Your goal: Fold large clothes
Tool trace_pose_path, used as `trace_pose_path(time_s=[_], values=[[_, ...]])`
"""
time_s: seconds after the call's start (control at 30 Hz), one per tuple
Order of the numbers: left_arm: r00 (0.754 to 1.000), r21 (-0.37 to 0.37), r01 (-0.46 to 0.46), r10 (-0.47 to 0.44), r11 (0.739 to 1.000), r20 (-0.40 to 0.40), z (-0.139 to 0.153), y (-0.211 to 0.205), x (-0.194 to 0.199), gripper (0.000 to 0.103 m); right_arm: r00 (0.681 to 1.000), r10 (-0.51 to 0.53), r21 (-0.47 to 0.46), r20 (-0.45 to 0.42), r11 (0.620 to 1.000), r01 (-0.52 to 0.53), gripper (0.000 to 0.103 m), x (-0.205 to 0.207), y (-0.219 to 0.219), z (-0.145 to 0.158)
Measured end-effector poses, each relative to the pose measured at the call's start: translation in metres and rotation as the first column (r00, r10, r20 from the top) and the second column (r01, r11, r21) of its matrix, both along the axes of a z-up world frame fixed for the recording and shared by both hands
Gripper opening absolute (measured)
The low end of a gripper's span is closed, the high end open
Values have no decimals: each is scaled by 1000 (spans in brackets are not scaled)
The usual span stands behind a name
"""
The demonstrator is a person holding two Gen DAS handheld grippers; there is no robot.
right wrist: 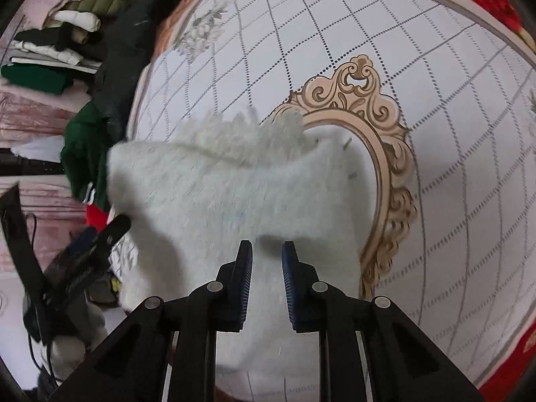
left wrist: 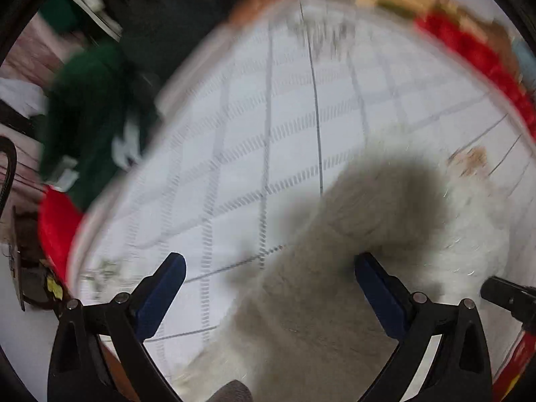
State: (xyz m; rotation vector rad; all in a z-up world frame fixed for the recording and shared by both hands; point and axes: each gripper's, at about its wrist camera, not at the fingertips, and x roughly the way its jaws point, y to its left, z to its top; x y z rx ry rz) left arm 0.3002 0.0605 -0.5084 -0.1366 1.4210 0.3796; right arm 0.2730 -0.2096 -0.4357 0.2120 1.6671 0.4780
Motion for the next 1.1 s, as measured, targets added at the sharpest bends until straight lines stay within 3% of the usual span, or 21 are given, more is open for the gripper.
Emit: trace_pose_path(time_s=[0.03,0.1,0.17,0.27,0.33,0.37,0.4,0.53,0.6,0.63,0.7,0.77,0.8,0.83,0.9,0.97,1.03,1.1], values=[[999,-42,-3,2,999,-34,-20,4,2,103,1000,26,-26,-3,999,-26,20,3,14,-17],[1000,-90,-9,8,996,-12,-29,12,-3,103,998,58,-56,10,997,-57,19,2,23,-28],[1000,-130,-28,27,991,-9,-21,19,-8,103,997,77,-48,-24,996,-78,20,11,25,-26],[997,-127,-60,65,990,29,14,30,-32,103,998,33,94,-59,995,-27,29,23,-5,-8],[996,-107,-77,82,991,44,28,37,-50,103,998,-8,141,-58,990,16,89,22,-28,-5],[995,-105,-87,92,991,44,33,39,-58,103,998,-26,148,-65,988,35,98,16,-46,-11],[993,-120,-102,107,988,43,35,44,-70,103,996,-32,156,-85,987,45,101,11,-57,-20],[993,-196,-116,117,974,-5,11,47,-94,103,955,-12,304,-296,947,106,101,-16,-63,-95],[993,-265,-122,117,956,-34,-7,45,-98,103,920,25,434,-391,887,160,100,-30,-47,-131],[993,-294,-117,111,948,-39,-12,44,-99,103,912,37,477,-409,861,179,100,-33,-37,-141],[994,-314,-105,99,944,-34,-19,40,-96,103,930,63,518,-363,843,145,100,-33,-12,-144],[996,-262,-87,86,961,-14,-20,40,-91,102,938,29,520,-346,838,166,82,-31,1,-144],[996,-248,-81,84,965,2,-18,42,-88,102,936,1,528,-352,826,198,67,-31,3,-145],[996,-250,-78,85,965,20,-15,44,-85,98,938,-24,537,-347,815,219,61,-31,5,-143],[994,-288,-61,85,956,70,-6,46,-82,61,941,-49,533,-334,814,232,57,-34,8,-136],[996,-280,-34,58,959,75,1,40,-76,23,941,-69,543,-332,802,251,54,-36,10,-127],[996,-270,7,17,963,87,10,33,-70,11,946,-77,564,-315,786,252,52,-37,11,-115],[994,-258,32,-4,966,109,23,30,-63,11,946,-92,586,-310,765,267,51,-38,7,-104]])
